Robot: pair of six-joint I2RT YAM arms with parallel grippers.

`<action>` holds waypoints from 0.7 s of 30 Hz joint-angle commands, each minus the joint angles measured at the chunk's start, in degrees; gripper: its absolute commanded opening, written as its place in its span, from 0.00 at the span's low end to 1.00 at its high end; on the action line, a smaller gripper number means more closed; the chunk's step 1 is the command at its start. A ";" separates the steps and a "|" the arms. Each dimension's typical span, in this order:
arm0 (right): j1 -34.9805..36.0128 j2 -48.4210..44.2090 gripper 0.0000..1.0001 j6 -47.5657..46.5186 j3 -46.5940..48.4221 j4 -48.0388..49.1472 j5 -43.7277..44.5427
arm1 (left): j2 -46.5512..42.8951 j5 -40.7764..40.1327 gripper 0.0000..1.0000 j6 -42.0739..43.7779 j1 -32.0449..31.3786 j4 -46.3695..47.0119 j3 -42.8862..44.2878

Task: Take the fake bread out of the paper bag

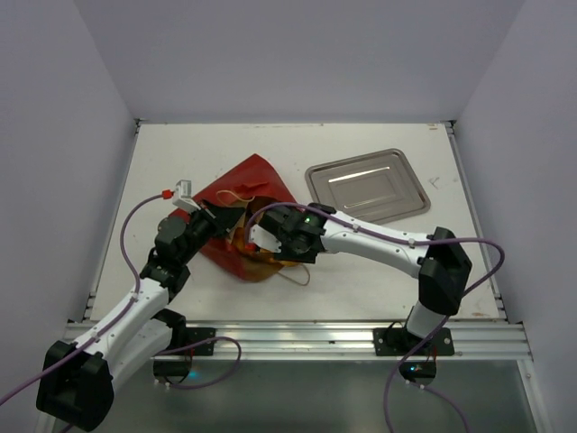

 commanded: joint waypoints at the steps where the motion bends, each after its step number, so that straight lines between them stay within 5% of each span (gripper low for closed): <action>1: -0.63 -6.86 0.00 -2.67 2.33 -1.18 -1.08 | 0.33 -2.06 0.00 1.72 -0.25 0.57 -0.39; 21: -3.70 -20.66 0.00 -6.54 -3.82 -2.77 -6.27 | 3.75 -7.51 0.00 0.32 -0.33 -3.74 7.17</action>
